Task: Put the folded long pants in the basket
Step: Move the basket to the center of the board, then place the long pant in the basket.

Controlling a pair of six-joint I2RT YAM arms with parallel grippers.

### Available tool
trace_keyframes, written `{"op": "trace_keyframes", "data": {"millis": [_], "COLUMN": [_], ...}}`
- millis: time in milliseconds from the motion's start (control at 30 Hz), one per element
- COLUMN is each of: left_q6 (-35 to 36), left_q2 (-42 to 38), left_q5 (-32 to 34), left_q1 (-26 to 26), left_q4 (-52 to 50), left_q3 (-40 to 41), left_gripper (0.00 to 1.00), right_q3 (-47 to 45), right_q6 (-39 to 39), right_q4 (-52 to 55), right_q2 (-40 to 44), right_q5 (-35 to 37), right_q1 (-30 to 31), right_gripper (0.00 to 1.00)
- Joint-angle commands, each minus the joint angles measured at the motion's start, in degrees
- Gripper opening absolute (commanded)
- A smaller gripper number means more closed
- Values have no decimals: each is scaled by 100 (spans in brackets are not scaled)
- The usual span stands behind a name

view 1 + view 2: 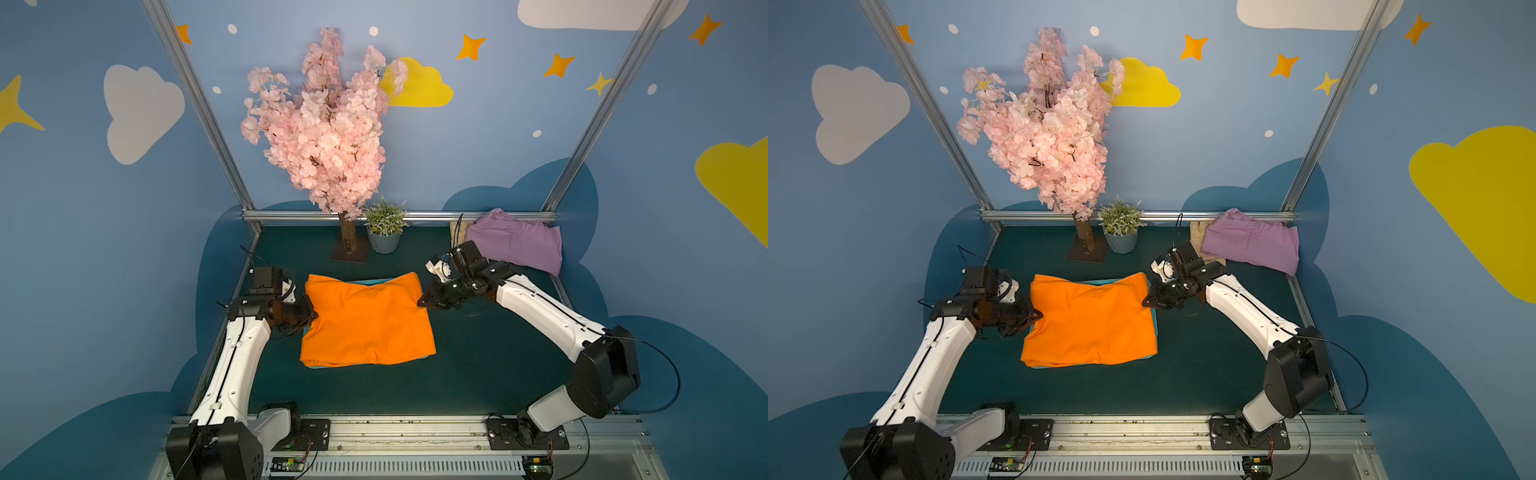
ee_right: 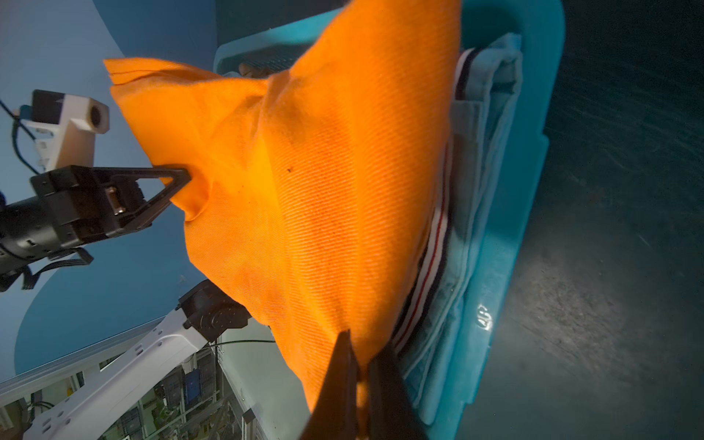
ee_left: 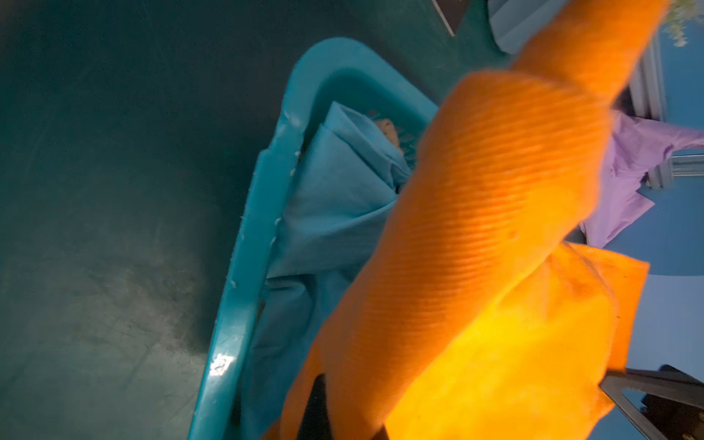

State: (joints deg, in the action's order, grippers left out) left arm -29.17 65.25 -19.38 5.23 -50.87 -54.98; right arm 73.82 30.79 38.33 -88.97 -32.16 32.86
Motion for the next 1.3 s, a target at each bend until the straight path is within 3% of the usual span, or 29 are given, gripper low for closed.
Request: {"op": "trace_keyframes", "data": {"millis": [0, 200, 600, 767, 900, 933, 967, 1033, 1067, 1133, 1267], "left_q6": [-73, 154, 282, 263, 330, 365, 395, 412, 420, 433, 412], "left_q2": [373, 728, 269, 574, 855, 782, 691, 423, 323, 18, -579], "left_q5": [167, 777, 682, 456, 352, 402, 440, 448, 411, 250, -259], "left_q1": [22, 43, 271, 367, 383, 382, 394, 418, 425, 432, 427], "left_q4": [96, -136, -66, 186, -175, -247, -316, -486, -590, -838, -1181], "left_q3": [69, -39, -136, -37, -247, -275, -301, -378, -418, -507, -422], "left_gripper": [4, 6, 4, 14, 20, 21, 23, 47, 53, 63, 59], "right_q3": [42, -79, -224, -369, -460, -482, -500, -508, -493, -397, -304], "right_q6": [-120, -196, -275, -285, -243, -285, -337, -435, -484, -631, -783], "right_q4": [-92, -416, -769, -861, -1030, -1106, -1139, -1096, -1047, -837, -537], "right_q2": [-177, -627, -248, -339, -463, -436, -386, -187, -77, 128, 475], "right_q5": [-94, -10, -115, -15, -97, -199, -222, -163, -120, -23, -48], "right_q1": [-46, -103, -183, -257, -305, -306, -310, -322, -328, -348, -368], "right_gripper": [0, 0, 0, 0, 0, 2, 19, 53, 60, 66, 65]}}
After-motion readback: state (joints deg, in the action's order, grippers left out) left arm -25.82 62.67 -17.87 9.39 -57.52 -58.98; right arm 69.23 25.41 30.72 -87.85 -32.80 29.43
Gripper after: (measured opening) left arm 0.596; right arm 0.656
